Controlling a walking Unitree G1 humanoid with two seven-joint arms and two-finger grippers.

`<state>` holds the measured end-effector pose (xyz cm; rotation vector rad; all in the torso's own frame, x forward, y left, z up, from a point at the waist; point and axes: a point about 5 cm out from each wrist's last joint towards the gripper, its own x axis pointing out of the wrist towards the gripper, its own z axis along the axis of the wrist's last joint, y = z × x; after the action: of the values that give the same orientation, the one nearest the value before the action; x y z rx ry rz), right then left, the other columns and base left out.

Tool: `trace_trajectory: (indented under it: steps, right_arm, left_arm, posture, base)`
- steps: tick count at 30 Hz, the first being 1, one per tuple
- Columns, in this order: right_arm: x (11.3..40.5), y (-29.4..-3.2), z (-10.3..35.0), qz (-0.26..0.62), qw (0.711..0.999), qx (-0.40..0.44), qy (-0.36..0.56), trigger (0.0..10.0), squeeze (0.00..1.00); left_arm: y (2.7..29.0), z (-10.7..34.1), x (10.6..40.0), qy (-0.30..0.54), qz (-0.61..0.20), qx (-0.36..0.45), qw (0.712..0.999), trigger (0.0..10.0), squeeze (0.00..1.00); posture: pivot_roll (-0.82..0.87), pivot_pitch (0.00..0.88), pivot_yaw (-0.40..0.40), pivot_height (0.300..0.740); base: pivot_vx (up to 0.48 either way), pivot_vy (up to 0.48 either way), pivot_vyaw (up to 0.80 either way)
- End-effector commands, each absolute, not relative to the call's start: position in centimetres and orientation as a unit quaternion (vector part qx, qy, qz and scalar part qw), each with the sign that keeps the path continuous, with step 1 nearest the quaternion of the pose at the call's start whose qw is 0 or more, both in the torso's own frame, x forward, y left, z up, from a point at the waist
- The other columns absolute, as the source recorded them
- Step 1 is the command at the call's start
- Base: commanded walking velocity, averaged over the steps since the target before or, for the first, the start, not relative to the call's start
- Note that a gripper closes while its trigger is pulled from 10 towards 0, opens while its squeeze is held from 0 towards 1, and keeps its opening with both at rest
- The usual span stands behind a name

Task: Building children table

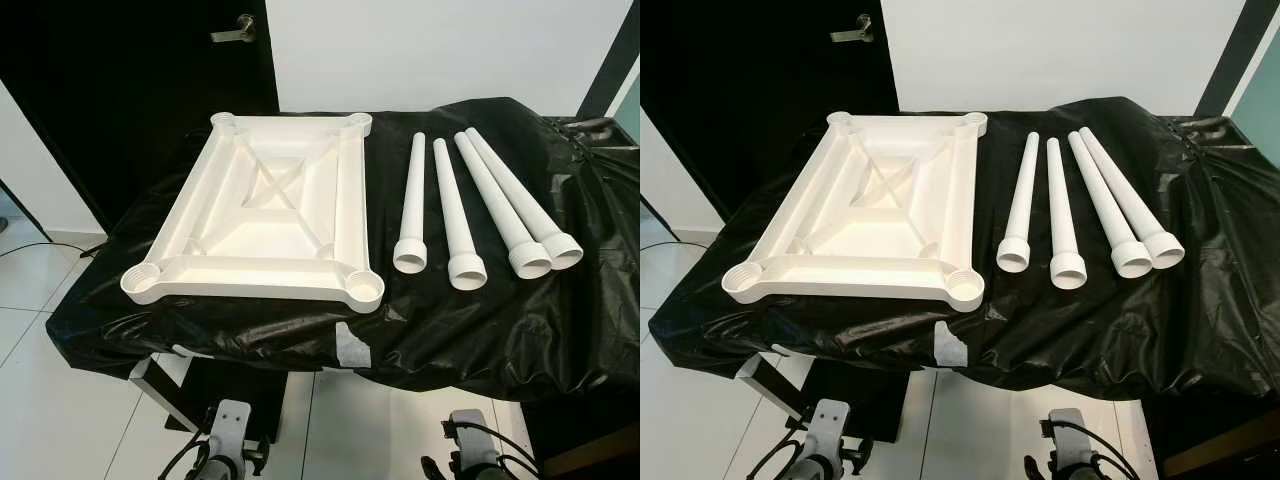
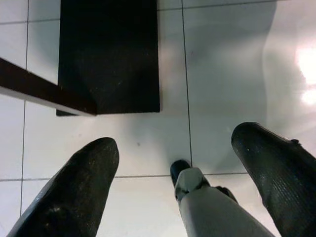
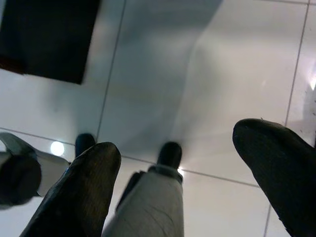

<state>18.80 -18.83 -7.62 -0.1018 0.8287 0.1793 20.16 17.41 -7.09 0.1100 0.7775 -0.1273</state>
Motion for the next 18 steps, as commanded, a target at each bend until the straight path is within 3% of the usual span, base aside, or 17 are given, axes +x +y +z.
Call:
trace_trajectory:
  steps: [1, 9, 18]
  right_arm:
    - [19.0, -18.3, -7.5, 0.095, 0.913, -0.034, 0.394, 10.0, 0.0]
    - [20.1, -16.7, -6.7, 0.159, 0.921, -0.018, 0.356, 10.0, 0.0]
    - [19.9, -15.6, -6.2, 0.27, 0.905, -0.007, 0.33, 10.0, 0.0]
  left_arm:
    - [16.5, -6.9, 20.0, 0.374, -0.152, 0.02, 0.915, 10.0, 0.0]
    - [16.0, -6.3, 20.3, 0.341, -0.212, 0.007, 0.916, 10.0, 0.0]
    - [15.6, -6.0, 19.1, 0.325, -0.325, 0.019, 0.888, 10.0, 0.0]
  posture:
    - [0.13, 0.0, 0.002, 0.74]
    - [0.13, 0.0, -0.003, 0.74]
    - [0.13, 0.0, -0.002, 0.74]
  base:
    - [0.0, 0.0, 0.0]
    - [0.0, 0.0, 0.0]
    - [0.0, 0.0, 0.0]
